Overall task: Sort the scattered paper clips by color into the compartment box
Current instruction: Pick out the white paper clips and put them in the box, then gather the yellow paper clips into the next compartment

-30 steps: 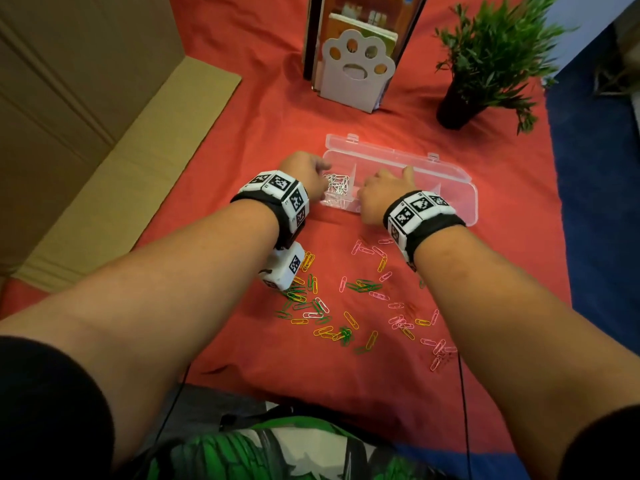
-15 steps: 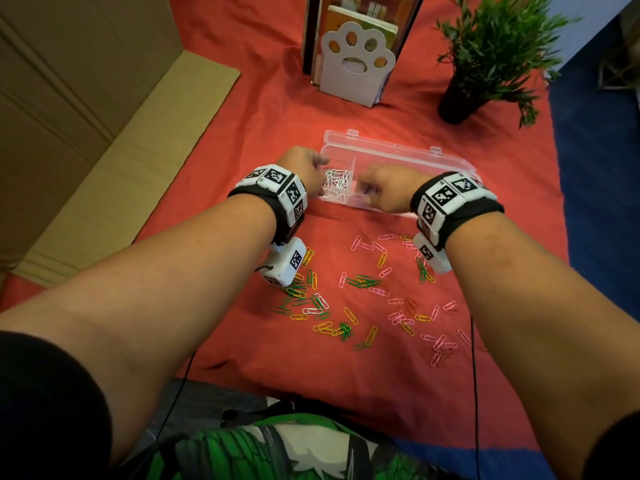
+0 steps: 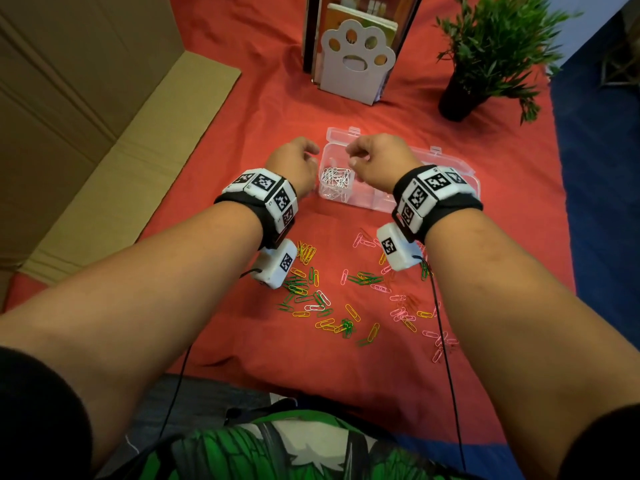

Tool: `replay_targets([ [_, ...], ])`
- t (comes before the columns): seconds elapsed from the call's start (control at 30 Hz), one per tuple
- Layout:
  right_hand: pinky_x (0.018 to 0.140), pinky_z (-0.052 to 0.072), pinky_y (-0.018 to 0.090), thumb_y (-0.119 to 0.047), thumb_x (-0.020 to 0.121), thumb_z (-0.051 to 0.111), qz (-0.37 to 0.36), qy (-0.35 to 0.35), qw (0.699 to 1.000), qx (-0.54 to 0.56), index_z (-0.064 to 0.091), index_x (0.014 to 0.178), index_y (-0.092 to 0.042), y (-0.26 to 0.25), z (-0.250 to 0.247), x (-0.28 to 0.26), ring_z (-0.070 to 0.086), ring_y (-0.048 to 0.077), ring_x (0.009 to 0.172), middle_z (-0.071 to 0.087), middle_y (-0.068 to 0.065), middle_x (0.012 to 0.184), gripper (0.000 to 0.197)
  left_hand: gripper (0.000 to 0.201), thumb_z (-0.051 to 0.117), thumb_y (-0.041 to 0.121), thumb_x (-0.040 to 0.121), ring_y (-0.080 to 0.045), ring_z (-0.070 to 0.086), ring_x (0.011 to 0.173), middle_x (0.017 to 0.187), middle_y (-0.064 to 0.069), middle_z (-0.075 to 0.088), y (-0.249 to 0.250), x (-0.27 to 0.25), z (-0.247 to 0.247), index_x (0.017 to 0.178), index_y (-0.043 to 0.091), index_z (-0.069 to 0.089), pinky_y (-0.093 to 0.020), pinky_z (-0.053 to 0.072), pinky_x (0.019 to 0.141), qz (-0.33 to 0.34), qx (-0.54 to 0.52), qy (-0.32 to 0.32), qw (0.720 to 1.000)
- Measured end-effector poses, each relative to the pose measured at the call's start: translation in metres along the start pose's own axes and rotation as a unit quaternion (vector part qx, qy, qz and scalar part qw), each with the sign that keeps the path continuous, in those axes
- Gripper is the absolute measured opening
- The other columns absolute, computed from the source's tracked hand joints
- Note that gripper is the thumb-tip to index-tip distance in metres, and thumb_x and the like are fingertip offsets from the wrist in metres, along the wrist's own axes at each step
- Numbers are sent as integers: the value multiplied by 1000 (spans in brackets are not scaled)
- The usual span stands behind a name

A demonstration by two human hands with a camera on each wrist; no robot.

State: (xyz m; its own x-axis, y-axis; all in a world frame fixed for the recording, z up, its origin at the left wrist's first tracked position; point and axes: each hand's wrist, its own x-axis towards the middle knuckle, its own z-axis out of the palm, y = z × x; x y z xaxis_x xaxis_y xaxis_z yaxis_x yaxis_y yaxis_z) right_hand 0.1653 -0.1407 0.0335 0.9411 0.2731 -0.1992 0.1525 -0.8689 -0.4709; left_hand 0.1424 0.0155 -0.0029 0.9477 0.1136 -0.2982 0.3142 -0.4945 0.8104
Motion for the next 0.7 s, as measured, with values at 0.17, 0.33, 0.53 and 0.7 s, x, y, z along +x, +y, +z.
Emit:
replay_targets([
  [0.17,83,48,29,-16,88,53,-14,32,999,-17,68,94,-11,-7,-4,-28,61,21,90,70,8,98,17,16,60,15,83,-32,67,87,91,-17,72,-20,-33,-19,95,12,69,-35,53,82,35,91,-22,995],
  [0.33,78,48,32,-17,85,56,-1,-73,997,-38,68,89,-11,-1,37,-100,62,26,88,69,10,93,14,16,68,19,79,-12,59,75,91,-8,74,-46,-93,-19,94,16,73,-19,33,64,47,196,-129,971],
  [0.53,81,49,38,-17,84,54,15,-108,994,-27,65,88,-13,3,106,-152,59,32,94,60,11,94,13,15,67,23,79,-15,63,84,91,-3,74,-75,-141,8,92,20,74,-21,34,67,77,258,-222,937],
  [0.7,81,45,38,-11,81,56,9,-64,998,-7,60,90,-10,2,126,-159,56,32,95,56,13,92,10,17,64,28,80,-23,62,92,95,-5,70,-85,-146,24,93,21,72,-24,36,71,115,291,-196,929],
])
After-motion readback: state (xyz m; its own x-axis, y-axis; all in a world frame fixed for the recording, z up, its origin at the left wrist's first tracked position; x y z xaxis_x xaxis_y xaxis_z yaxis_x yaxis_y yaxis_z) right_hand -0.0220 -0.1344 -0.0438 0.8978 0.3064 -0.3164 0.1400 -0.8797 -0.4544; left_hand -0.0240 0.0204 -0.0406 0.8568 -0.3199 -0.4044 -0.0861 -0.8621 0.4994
